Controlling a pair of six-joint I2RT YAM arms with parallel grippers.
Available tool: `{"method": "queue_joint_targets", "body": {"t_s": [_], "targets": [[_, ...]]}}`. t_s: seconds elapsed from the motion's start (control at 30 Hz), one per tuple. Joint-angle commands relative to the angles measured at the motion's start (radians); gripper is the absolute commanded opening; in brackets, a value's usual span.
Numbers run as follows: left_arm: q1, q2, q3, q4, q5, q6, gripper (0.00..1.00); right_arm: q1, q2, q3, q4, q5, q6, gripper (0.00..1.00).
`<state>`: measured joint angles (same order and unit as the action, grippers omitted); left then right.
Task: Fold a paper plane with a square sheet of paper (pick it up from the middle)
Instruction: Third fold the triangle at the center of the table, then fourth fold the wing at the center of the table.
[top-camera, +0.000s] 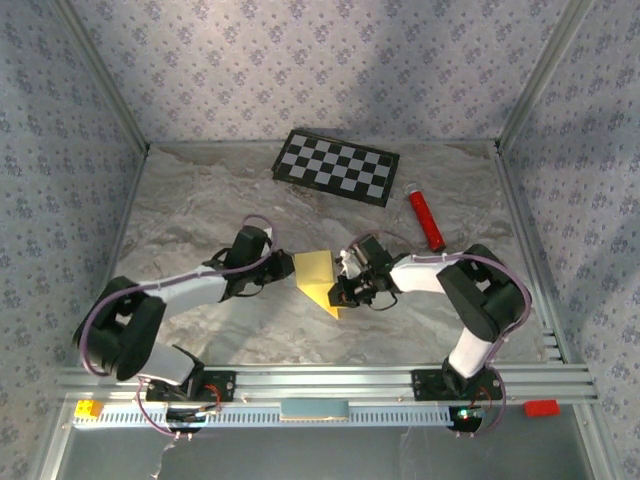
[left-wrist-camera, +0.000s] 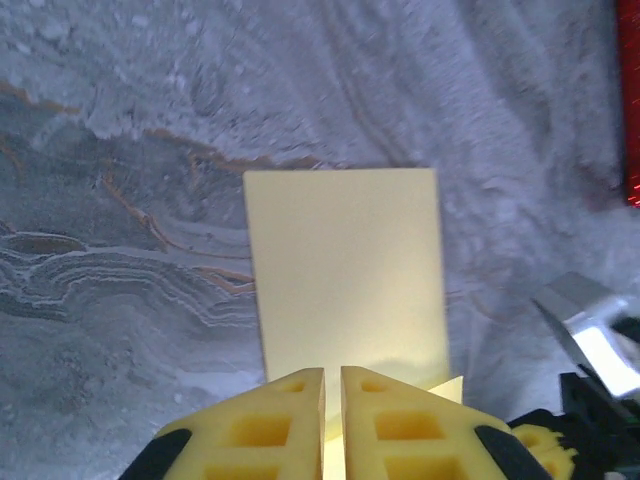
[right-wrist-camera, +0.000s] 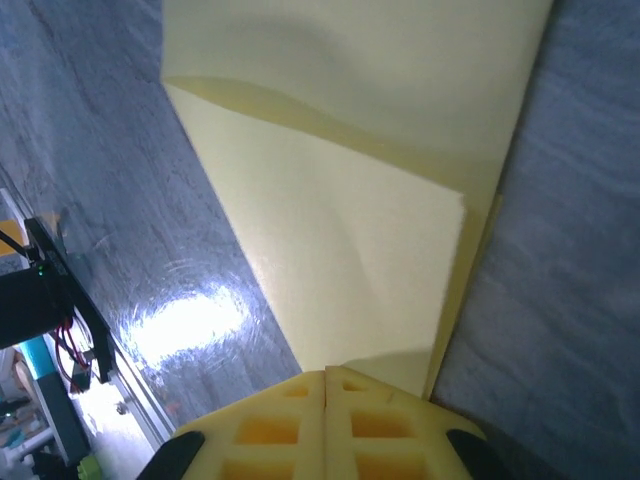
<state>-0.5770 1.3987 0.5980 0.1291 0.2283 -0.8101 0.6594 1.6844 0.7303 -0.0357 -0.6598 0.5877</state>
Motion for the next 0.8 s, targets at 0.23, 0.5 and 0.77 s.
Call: {"method": "queue_joint_targets", "body": {"t_s": [0.23, 0.5, 0.77], "targets": [[0.001, -0.104, -0.038, -0.109, -0.032, -0.063, 0.25, -0.087, -0.151, 0.04, -0.117, 0.139, -0.043, 0.18], [0.009, -0.04, -0.02, -0.078, 0.025, -0.104, 0.29, -0.073, -0.093, 0.093, -0.101, 0.074, -0.048, 0.26], [0.01, 0.018, 0.004, -0.063, 0.063, -0.123, 0.31, -0.048, -0.01, 0.134, -0.095, 0.059, -0.051, 0.28]]}}
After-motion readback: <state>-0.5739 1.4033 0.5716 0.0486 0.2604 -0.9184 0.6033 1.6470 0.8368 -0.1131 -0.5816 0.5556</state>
